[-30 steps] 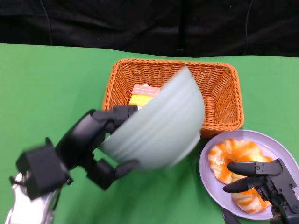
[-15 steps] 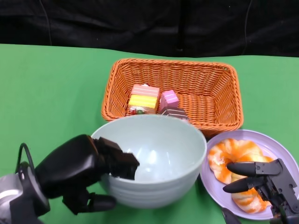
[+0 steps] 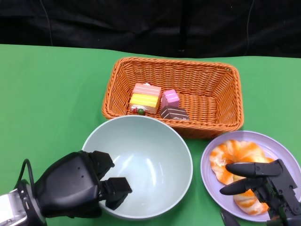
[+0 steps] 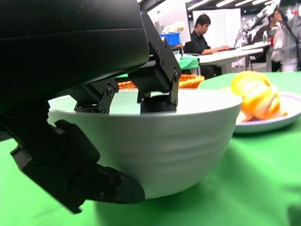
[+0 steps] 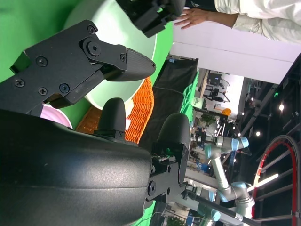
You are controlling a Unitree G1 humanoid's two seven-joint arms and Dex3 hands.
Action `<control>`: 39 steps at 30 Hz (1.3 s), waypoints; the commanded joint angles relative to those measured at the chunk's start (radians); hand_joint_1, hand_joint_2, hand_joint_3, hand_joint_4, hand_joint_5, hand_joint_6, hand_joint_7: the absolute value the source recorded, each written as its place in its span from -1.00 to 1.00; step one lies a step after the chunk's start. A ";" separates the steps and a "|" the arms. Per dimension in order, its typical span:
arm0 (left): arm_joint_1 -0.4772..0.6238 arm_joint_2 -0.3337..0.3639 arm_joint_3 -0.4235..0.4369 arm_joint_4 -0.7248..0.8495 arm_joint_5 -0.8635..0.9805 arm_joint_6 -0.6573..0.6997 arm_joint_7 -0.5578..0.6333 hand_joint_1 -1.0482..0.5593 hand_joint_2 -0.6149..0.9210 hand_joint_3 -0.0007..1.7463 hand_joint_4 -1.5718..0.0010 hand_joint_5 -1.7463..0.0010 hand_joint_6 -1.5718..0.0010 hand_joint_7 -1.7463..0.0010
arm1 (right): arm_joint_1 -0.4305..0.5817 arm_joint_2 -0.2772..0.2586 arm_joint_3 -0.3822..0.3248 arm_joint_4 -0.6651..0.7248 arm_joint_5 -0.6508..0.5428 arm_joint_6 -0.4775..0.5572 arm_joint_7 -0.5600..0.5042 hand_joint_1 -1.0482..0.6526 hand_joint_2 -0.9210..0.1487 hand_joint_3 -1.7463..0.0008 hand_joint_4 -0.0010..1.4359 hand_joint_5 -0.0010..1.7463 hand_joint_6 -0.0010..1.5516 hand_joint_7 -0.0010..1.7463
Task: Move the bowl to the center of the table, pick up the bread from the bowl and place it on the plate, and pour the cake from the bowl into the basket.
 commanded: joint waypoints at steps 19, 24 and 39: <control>0.214 0.198 -0.018 -0.586 -1.261 0.635 -1.153 -0.84 1.00 -0.65 0.67 0.99 0.68 0.99 | -0.055 -0.015 0.044 -0.099 0.009 0.098 0.060 -0.07 -0.21 -0.14 -0.76 0.67 -1.00 0.46; 0.283 0.117 0.076 -0.624 -1.492 0.656 -1.168 -0.72 1.00 -0.78 0.49 0.89 0.50 0.93 | -0.065 -0.016 0.047 -0.099 0.006 0.118 0.071 -0.07 -0.23 -0.14 -0.77 0.66 -1.00 0.46; 0.564 -0.409 0.227 -0.654 -1.474 0.558 -0.772 0.24 0.48 0.21 -0.02 -0.28 0.04 0.01 | -0.078 -0.031 0.046 -0.058 0.048 0.092 0.102 0.24 -0.02 -0.47 -0.49 0.68 -0.47 0.38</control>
